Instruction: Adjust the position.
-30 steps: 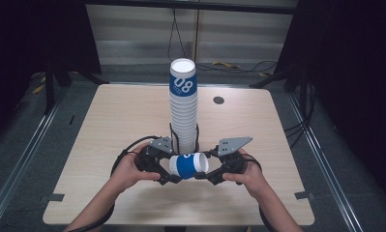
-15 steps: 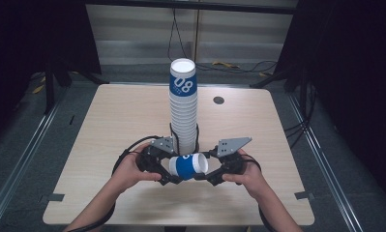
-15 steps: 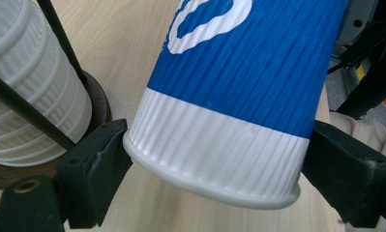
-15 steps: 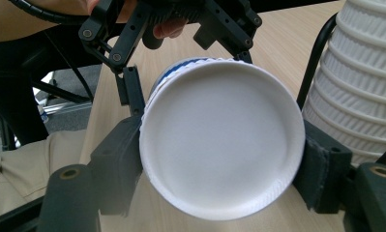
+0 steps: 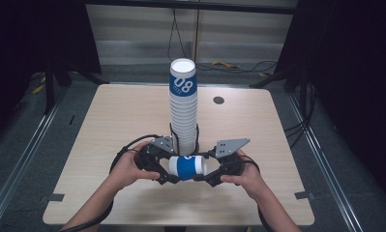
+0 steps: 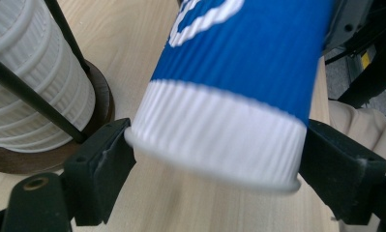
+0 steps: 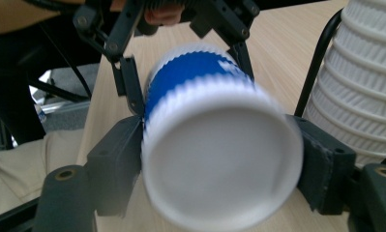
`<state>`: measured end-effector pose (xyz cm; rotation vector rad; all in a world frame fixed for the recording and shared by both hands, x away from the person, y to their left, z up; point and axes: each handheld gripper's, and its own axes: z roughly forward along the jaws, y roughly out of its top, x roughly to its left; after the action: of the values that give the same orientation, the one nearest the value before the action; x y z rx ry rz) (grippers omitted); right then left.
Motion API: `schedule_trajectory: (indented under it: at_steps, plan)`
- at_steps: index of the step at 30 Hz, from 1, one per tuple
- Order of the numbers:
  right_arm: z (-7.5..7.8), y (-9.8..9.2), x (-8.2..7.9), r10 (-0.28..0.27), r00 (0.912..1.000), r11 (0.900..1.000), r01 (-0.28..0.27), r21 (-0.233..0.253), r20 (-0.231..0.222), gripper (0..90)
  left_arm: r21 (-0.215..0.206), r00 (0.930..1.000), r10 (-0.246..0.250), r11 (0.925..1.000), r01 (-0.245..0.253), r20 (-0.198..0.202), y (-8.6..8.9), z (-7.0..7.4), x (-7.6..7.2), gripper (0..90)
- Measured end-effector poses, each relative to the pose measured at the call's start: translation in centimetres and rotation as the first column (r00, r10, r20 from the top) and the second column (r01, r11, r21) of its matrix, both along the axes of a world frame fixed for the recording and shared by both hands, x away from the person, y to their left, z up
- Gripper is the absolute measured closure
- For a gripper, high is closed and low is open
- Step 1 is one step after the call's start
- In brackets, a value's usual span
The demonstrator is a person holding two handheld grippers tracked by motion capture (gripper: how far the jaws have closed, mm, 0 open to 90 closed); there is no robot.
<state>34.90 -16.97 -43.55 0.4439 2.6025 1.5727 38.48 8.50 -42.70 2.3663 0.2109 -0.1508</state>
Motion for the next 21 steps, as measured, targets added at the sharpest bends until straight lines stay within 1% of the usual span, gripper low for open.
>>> schedule_trajectory:
  at_steps: [1, 3, 4, 6, 7, 8, 9, 11, 12, 13, 15, 19, 21]
  plan:
    - [-0.02, 0.03, -0.01, -0.004, 1.0000, 1.000, 0.004, -0.009, 0.002, 23.0, 0.005, 1.0000, 0.005, 1.0000, -0.005, 0.000, -0.05, 0.01, -0.07, 16.1]
    - [-0.06, 0.03, -0.02, -0.002, 1.0000, 1.000, 0.002, 0.003, -0.006, 23.6, 0.018, 1.0000, -0.008, 0.9998, 0.008, -0.003, -0.06, 0.10, -0.06, 16.4]
    - [-0.07, 0.04, 0.01, 0.003, 0.9999, 1.000, -0.003, 0.008, -0.010, 23.4, 0.028, 0.9999, -0.011, 0.9996, 0.011, 0.005, -0.07, 0.15, -0.04, 16.6]
    - [-0.06, 0.12, 0.01, 0.000, 1.0000, 1.000, 0.000, -0.006, -0.001, 22.3, 0.030, 1.0000, -0.007, 0.9995, 0.007, -0.004, -0.15, 0.19, -0.10, 17.0]
    - [-0.08, 0.14, 0.00, -0.001, 1.0000, 1.000, 0.001, -0.007, -0.005, 21.8, 0.052, 0.9998, -0.022, 0.9984, 0.022, 0.001, -0.15, 0.33, -0.02, 17.1]
    - [-0.14, 0.15, 0.00, 0.001, 1.0000, 1.000, -0.001, -0.011, -0.007, 21.5, 0.042, 0.9999, -0.017, 0.9990, 0.017, 0.002, -0.19, 0.27, -0.07, 17.2]
    - [-0.18, 0.16, -0.02, 0.002, 1.0000, 1.000, -0.002, -0.014, -0.006, 21.3, 0.045, 0.9999, -0.015, 0.9989, 0.015, -0.001, -0.21, 0.34, -0.10, 17.3]
    - [-0.25, 0.14, -0.03, 0.003, 1.0000, 1.000, -0.003, -0.019, -0.007, 19.9, 0.058, 0.9997, -0.023, 0.9980, 0.024, -0.003, -0.24, 0.47, -0.08, 17.5]
    - [-0.29, 0.13, -0.01, 0.005, 0.9999, 1.000, -0.005, -0.019, -0.013, 19.5, 0.062, 0.9998, -0.017, 0.9979, 0.018, -0.003, -0.28, 0.48, -0.15, 17.6]
    - [-0.31, 0.13, -0.02, 0.004, 0.9999, 1.000, -0.005, -0.021, -0.013, 19.4, 0.077, 0.9997, -0.026, 0.9967, 0.026, 0.001, -0.29, 0.56, -0.11, 17.6]
    - [-0.35, 0.15, 0.00, 0.003, 0.9999, 1.000, -0.004, -0.023, -0.016, 18.2, 0.092, 0.9997, -0.025, 0.9954, 0.025, -0.003, -0.33, 0.63, -0.16, 17.7]
    - [-0.39, 0.26, -0.05, 0.014, 0.9998, 0.999, -0.014, -0.035, -0.017, 16.9, 0.109, 0.9998, -0.019, 0.9939, 0.020, -0.011, -0.34, 0.86, -0.21, 17.8]
    - [-0.45, 0.33, -0.08, 0.016, 0.9997, 0.999, -0.017, -0.038, -0.021, 15.6, 0.116, 0.9996, -0.024, 0.9929, 0.025, -0.013, -0.36, 0.93, -0.14, 17.8]
